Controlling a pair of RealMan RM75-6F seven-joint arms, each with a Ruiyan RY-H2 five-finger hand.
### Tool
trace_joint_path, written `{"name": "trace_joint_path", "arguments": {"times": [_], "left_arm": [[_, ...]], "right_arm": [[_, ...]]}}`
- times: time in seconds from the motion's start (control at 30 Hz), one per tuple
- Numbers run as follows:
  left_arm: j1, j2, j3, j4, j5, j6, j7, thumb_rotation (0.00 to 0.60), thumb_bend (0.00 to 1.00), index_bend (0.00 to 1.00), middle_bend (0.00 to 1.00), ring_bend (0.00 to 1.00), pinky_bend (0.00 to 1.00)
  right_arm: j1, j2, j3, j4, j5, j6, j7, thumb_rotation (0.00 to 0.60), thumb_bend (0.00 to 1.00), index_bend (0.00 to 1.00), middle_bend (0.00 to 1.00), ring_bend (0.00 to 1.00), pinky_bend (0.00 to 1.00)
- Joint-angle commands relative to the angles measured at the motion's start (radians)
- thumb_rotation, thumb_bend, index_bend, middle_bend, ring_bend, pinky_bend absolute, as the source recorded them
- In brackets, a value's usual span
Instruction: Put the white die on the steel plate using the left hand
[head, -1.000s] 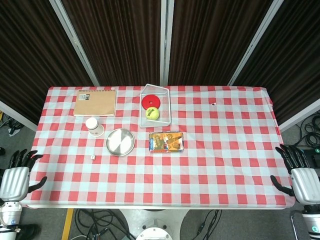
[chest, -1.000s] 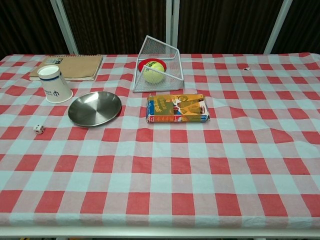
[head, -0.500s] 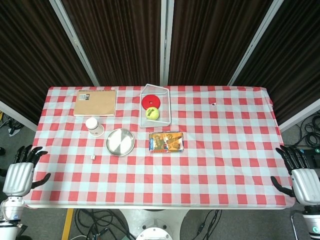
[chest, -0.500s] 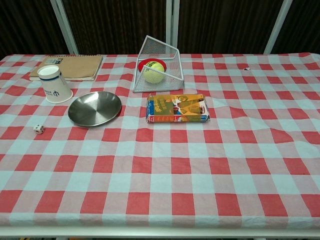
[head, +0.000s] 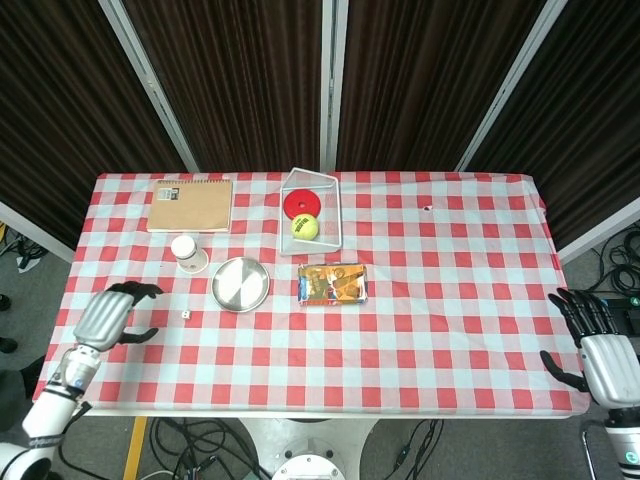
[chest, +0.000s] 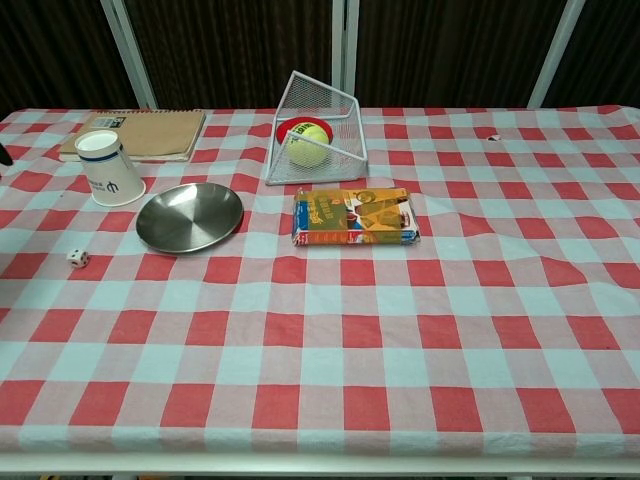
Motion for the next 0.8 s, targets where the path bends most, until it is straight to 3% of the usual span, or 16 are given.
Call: {"name": "trace_joint_path", "arguments": {"times": [0.03,0.23,0.3,0.8], "left_arm": [[-0.068,-0.070,-0.012,0.067,-0.020,-0.084,-0.026,0.600,0.19,0.37,0.60,0.58,0.68],[-0.118,-0.154,-0.016,0.131,-0.080,-0.169,-0.027,0.600,0.21,0.42,0.74,0.77,0.95],[-0.125,-0.180,-0.019,0.152,-0.103,-0.179,-0.024,0.600,0.22,0.44,0.76,0.79,0.99],[-0.145,-0.277,0.001,0.294,-0.169,-0.220,0.010,0.600,0.27,0.45,0.78,0.82,1.00]], "right_arm": [[0.002,0.002,0.000,-0.003,0.002,-0.005,-0.004,0.600,0.22,0.08,0.07,0.00,0.00],[0.008,0.006,0.003,-0.013,0.009,-0.015,-0.014,0.600,0.22,0.08,0.07,0.00,0.00],[0.009,0.009,0.005,-0.015,0.012,-0.018,-0.016,0.600,0.22,0.08,0.07,0.00,0.00],[0.013,0.011,0.003,-0.026,0.013,-0.025,-0.027,0.600,0.22,0.08,0.07,0.00,0.00]]}}
